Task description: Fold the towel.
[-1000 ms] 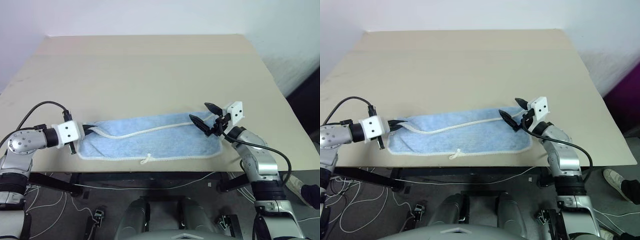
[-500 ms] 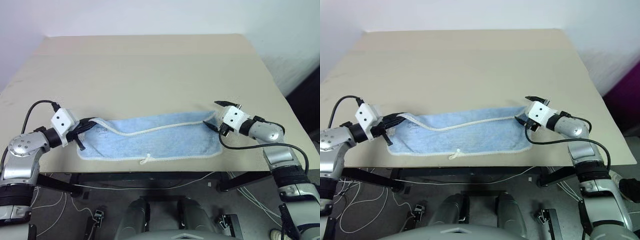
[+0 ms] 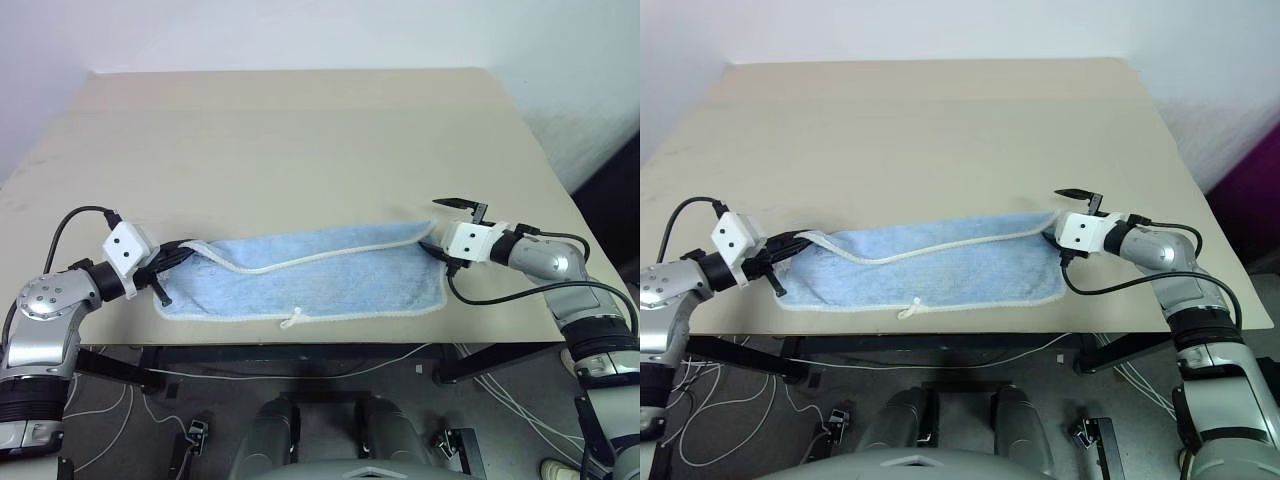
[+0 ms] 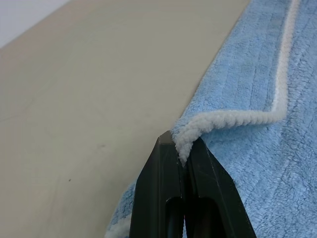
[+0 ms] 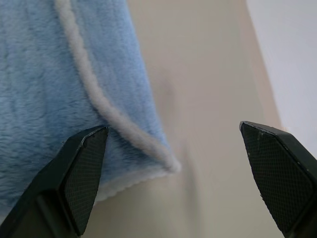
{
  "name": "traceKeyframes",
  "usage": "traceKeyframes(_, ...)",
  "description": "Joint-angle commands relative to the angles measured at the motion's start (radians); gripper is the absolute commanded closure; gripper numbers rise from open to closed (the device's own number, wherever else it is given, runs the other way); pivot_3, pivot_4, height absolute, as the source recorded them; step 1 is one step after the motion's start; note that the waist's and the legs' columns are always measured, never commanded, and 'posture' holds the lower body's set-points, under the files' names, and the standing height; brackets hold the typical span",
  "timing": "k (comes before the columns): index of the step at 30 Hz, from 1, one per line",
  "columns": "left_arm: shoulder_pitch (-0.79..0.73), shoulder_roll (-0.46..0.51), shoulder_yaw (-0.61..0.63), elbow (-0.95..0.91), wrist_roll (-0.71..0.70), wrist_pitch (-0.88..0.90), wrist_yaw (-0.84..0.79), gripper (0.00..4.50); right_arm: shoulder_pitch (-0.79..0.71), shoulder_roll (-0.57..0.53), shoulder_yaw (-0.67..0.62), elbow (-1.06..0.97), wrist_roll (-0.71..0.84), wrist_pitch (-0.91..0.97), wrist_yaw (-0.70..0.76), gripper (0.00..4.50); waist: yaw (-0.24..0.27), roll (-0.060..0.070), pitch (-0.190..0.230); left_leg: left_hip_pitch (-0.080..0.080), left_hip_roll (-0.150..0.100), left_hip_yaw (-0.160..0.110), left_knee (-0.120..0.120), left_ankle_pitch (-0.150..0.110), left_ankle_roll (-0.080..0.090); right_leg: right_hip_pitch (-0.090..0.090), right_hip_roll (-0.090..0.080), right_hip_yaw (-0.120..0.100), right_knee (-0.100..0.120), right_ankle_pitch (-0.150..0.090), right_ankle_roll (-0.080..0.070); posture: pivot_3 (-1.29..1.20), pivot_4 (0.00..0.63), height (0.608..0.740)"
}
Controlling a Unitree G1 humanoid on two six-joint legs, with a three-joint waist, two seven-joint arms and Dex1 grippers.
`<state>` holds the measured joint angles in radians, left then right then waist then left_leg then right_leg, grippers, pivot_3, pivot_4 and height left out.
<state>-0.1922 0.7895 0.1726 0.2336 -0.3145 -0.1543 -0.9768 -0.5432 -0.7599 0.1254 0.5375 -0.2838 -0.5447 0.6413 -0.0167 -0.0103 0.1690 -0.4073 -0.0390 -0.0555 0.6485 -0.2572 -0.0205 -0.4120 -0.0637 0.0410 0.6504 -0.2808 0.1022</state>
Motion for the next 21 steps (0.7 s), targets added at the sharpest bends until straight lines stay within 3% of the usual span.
traceKeyframes(1,-0.007,0.001,0.019,-0.021,0.001,-0.001,0.004,4.49,-0.023,-0.005,0.009,-0.018,-0.022,-0.024,-0.028,0.19,0.001,0.000,0.000,0.000,0.000,0.000,0.000,0.000,0.000,0.000,0.000,0.000,0.000,0.000,0.000,0.00,0.150,0.740)
traceKeyframes(4,-0.011,-0.002,0.018,-0.016,0.005,-0.003,0.004,4.50,-0.010,-0.009,0.015,-0.036,-0.012,-0.020,-0.014,0.97,0.002,0.000,0.000,0.000,0.000,0.000,0.000,0.000,0.000,0.000,0.000,0.000,0.000,0.000,0.000,0.00,0.150,0.740)
traceKeyframes(14,-0.001,-0.032,0.013,-0.013,0.018,-0.012,0.014,4.50,-0.003,-0.031,0.034,-0.019,-0.021,-0.039,-0.005,4.48,0.002,0.000,0.000,0.000,0.000,0.000,0.000,0.000,0.000,0.000,0.000,0.000,0.000,0.000,0.000,0.00,0.150,0.740)
traceKeyframes(21,-0.019,-0.064,0.056,-0.017,-0.037,0.028,0.039,4.50,-0.012,-0.052,0.022,0.001,-0.037,-0.060,-0.042,4.48,0.002,0.000,0.000,0.000,0.000,0.000,0.000,0.000,0.000,0.000,0.000,0.000,0.000,0.000,0.000,0.00,0.150,0.740)
